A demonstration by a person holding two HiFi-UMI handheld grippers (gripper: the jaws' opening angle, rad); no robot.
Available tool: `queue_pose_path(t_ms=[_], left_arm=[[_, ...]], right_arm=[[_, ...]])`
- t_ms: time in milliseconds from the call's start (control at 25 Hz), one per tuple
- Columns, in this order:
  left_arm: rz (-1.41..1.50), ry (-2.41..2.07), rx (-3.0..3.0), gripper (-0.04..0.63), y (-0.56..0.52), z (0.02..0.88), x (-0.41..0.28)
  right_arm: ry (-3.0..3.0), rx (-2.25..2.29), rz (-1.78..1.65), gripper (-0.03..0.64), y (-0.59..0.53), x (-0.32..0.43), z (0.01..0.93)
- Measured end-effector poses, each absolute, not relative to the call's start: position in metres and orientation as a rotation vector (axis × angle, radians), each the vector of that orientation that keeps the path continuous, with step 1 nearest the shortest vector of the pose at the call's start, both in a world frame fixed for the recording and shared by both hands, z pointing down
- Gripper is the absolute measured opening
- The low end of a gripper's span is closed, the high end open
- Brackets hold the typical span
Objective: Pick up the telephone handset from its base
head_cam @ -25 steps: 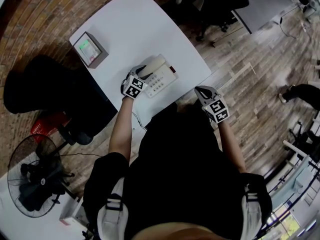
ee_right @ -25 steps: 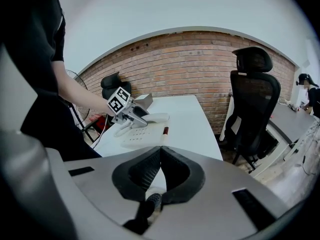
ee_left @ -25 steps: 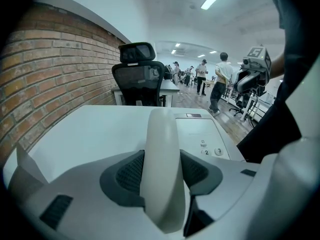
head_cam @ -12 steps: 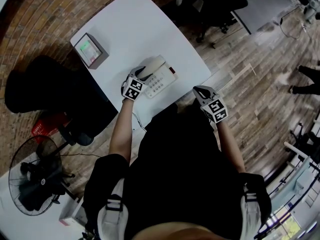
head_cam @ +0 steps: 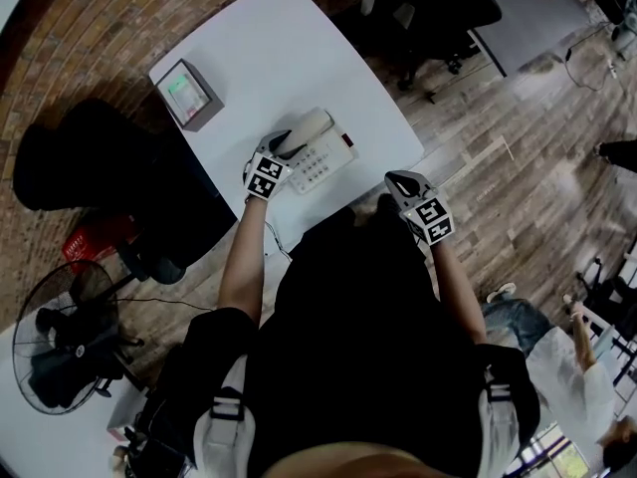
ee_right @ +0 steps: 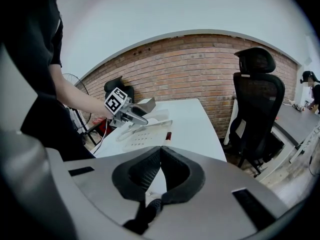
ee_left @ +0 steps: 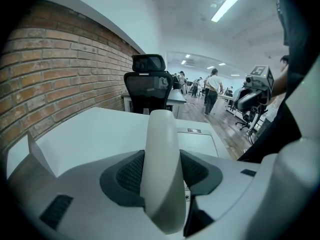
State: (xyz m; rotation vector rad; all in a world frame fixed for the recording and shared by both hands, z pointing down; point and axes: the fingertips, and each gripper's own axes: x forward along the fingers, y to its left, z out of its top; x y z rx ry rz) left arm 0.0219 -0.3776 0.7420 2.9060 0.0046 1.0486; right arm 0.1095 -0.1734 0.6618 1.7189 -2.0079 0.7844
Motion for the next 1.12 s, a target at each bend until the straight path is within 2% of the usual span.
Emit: queue_pose_path(t_ms=[1120], left_arm=[[0.818, -0.359, 2.876, 0.222, -0.357, 0.663, -0.009]], right_arm=[[-2.187, 1.615, 0.652, -0.003, -0.221, 0.141, 0.636]])
